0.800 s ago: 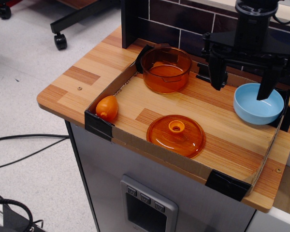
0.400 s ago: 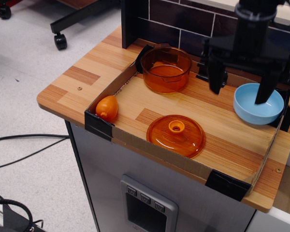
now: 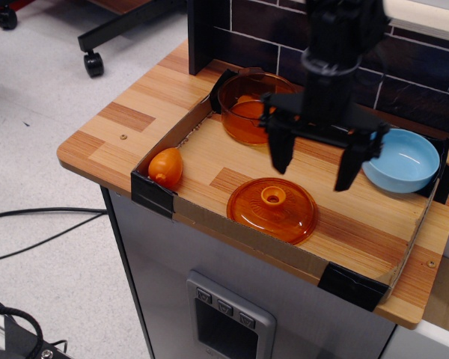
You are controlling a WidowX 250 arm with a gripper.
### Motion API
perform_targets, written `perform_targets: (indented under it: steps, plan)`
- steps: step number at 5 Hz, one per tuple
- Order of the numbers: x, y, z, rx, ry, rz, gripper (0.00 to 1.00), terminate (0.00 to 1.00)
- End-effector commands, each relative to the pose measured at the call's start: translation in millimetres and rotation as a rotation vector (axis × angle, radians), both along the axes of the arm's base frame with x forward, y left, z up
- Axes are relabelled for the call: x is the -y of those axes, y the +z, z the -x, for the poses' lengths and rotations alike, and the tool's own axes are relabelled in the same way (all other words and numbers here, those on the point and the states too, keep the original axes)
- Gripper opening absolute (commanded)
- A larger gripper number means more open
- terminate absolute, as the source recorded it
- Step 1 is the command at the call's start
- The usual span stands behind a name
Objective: Put lid on pot
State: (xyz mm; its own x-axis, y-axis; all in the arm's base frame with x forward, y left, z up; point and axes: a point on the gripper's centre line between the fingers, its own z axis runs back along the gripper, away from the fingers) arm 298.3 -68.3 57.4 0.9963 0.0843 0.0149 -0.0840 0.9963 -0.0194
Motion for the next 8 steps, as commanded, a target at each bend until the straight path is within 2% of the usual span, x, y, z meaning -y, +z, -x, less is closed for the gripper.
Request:
perform_targets:
  steps: [1,2,4,6,8]
  plan:
    - [-38.8,12.6,-2.5,0.075,-0.087,0.072,1.00,0.00]
    - [-45.8,2.8,-5.3,0.067,-0.108,0.052,1.00,0.00]
    - [-38.8,-17.1,-6.5,0.033,-0.120,0.065,1.00,0.00]
    - [-31.8,-20.8,-1.1,0.015,-0.141,0.107,1.00,0.00]
    - [-28.2,-31.5,4.2,0.027,-0.140,0.084,1.00,0.00]
